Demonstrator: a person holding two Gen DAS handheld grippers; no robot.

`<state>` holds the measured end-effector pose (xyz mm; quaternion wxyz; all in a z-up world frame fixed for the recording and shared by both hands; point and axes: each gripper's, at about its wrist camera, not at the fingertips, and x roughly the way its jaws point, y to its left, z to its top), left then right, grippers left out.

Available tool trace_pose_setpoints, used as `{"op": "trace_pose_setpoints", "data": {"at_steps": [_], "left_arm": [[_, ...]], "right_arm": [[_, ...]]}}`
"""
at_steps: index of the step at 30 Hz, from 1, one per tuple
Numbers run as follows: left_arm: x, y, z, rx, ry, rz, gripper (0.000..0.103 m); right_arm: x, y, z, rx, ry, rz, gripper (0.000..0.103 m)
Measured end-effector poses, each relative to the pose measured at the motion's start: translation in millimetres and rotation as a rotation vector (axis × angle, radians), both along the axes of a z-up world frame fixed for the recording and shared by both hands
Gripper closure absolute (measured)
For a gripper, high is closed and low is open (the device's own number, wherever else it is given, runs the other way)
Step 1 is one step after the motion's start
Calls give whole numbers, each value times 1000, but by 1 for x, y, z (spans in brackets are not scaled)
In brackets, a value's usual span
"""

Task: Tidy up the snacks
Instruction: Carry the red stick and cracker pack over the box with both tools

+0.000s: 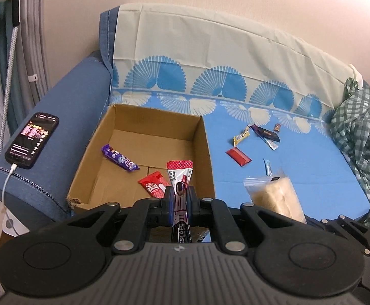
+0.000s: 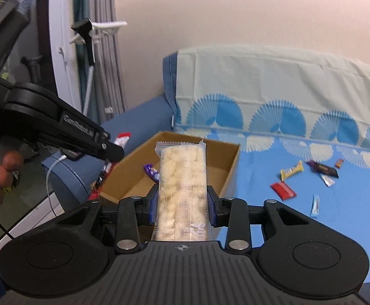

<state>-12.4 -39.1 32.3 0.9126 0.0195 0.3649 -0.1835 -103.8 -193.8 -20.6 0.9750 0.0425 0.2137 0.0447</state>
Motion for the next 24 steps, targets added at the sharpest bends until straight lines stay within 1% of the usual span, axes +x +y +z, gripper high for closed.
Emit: {"op": "trace_pose_setpoints", "data": {"at_steps": [5,10,16,24], "left_arm": [[-10,7,4,-22,-14,14,93],[-15,10,2,-19,-13,18,93],[-12,16,0,-22,-13,29,93],[2,21,-9,-31,22,48,93]], "right_arm": [[-10,2,3,-9,-13,0,65],[-13,4,3,-13,-11,0,65],[-12,5,3,-15,-4,4,65],[0,4,-3,-22,37,15,65]]}}
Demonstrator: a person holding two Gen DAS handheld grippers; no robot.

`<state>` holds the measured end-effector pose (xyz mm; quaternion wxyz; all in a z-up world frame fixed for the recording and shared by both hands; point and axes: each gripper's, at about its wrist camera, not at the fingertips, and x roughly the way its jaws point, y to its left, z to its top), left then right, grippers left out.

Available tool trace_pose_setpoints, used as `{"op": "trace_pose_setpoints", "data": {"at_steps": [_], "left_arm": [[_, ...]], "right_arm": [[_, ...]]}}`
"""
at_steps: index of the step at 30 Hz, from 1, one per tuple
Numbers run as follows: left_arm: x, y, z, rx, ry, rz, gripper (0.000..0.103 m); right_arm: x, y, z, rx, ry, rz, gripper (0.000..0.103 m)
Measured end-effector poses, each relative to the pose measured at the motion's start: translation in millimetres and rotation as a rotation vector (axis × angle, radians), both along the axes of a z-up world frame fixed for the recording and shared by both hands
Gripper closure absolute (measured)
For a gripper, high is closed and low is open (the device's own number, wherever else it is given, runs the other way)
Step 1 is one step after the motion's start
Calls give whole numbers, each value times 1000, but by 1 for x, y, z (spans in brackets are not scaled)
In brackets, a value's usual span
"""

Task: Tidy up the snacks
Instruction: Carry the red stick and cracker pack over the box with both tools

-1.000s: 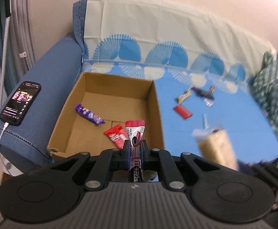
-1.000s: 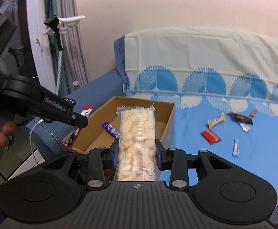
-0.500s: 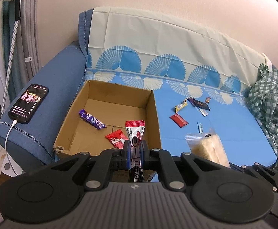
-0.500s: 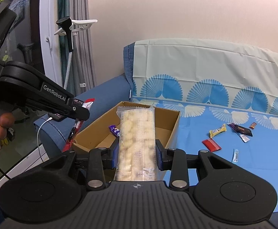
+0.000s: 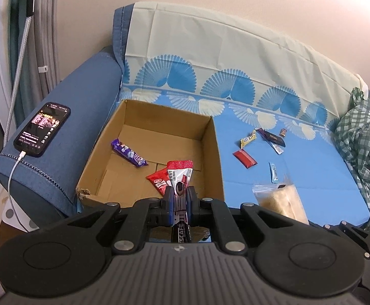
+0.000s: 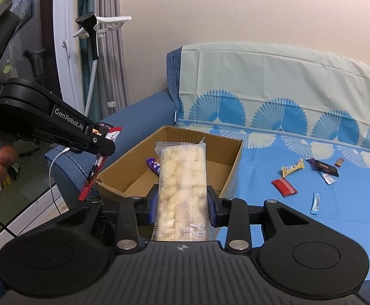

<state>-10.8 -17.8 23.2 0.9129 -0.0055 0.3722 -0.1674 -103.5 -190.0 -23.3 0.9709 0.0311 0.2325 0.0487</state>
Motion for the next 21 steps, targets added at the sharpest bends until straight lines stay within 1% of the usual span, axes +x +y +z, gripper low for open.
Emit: {"op": "trace_pose_setpoints", "data": {"at_steps": [12,21], "left_arm": [[29,9,-13,-3,43,32,93],[55,14,-19,7,54,57,93]], "right_arm": [[27,7,-10,-22,74,19,65],[52,9,-10,-20,95,11,65]]}}
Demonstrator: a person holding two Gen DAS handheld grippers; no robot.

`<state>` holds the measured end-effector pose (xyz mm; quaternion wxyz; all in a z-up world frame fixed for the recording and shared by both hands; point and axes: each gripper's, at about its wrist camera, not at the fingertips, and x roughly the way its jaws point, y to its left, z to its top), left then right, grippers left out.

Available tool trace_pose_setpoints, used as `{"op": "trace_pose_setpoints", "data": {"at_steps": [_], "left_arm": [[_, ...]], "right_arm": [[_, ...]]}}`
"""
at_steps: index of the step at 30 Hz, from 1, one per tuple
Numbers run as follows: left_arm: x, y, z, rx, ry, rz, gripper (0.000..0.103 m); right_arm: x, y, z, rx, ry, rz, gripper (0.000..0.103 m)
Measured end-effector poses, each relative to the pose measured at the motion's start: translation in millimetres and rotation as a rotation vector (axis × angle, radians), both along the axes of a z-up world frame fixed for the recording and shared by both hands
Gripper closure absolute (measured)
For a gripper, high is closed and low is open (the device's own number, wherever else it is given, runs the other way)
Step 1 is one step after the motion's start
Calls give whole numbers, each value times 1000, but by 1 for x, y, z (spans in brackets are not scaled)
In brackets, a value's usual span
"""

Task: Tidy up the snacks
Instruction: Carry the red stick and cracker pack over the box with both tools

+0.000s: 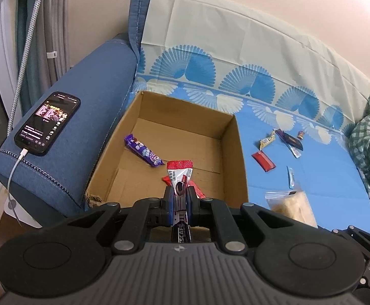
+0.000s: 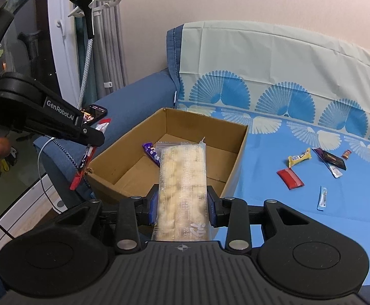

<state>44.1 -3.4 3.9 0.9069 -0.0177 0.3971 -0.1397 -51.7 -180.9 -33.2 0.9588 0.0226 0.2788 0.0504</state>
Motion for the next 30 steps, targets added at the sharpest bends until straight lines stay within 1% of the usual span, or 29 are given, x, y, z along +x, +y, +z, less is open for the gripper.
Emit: {"op": "trace_pose_setpoints", "data": {"at_steps": [8,16,24,30], "left_arm": [[30,2,-6,12,9,16,93],[66,3,-15,19,24,32,93],[102,-2,-29,34,43,29,93],[129,-7,-47,58,75,27,93]], "right_arm": [[27,6,-2,3,18,26,65],[61,8,-11,6,53,38,65],[96,11,-23,12,90,43,65],[125,14,-33,21,113,35,65]]}}
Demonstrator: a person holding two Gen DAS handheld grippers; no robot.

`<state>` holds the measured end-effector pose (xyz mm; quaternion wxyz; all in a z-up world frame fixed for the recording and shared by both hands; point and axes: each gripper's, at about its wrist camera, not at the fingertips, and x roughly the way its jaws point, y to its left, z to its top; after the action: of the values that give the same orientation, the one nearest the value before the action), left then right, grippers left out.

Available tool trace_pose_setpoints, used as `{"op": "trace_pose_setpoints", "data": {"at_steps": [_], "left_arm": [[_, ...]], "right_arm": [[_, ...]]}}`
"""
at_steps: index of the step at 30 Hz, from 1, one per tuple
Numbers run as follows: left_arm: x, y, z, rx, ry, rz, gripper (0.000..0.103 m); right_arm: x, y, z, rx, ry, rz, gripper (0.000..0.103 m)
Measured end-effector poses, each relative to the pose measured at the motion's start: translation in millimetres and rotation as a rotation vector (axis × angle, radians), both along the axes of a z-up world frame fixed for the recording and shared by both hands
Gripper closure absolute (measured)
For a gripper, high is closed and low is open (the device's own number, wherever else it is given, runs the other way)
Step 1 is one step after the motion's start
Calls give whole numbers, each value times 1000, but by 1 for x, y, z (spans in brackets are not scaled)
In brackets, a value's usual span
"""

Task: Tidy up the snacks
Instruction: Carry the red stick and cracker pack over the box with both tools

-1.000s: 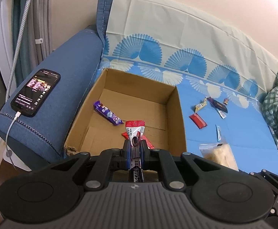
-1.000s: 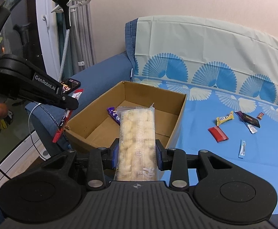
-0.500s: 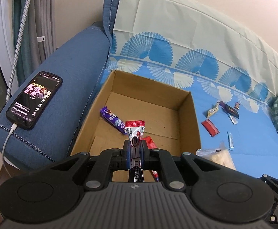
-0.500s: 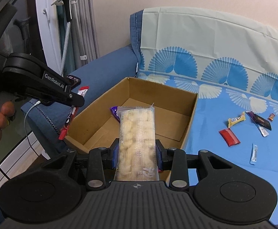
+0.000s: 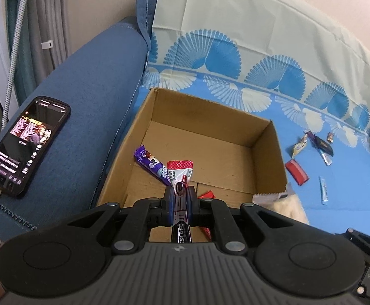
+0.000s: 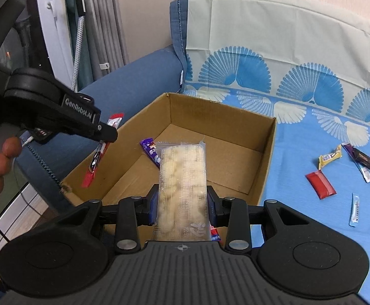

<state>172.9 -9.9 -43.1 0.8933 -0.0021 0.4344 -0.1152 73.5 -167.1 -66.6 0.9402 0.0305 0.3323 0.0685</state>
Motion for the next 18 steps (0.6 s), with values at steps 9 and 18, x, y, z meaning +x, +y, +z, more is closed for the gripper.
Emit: {"op": "trace_pose_setpoints", "data": {"at_steps": [9,18], "left_arm": [[32,-5,-25,20,40,5,93],[52,-9,-47,47,74,11,93]], "right_arm": [[37,-5,-17,26,34,-22,65],[59,-5,-32,33,63,-25,65]]}}
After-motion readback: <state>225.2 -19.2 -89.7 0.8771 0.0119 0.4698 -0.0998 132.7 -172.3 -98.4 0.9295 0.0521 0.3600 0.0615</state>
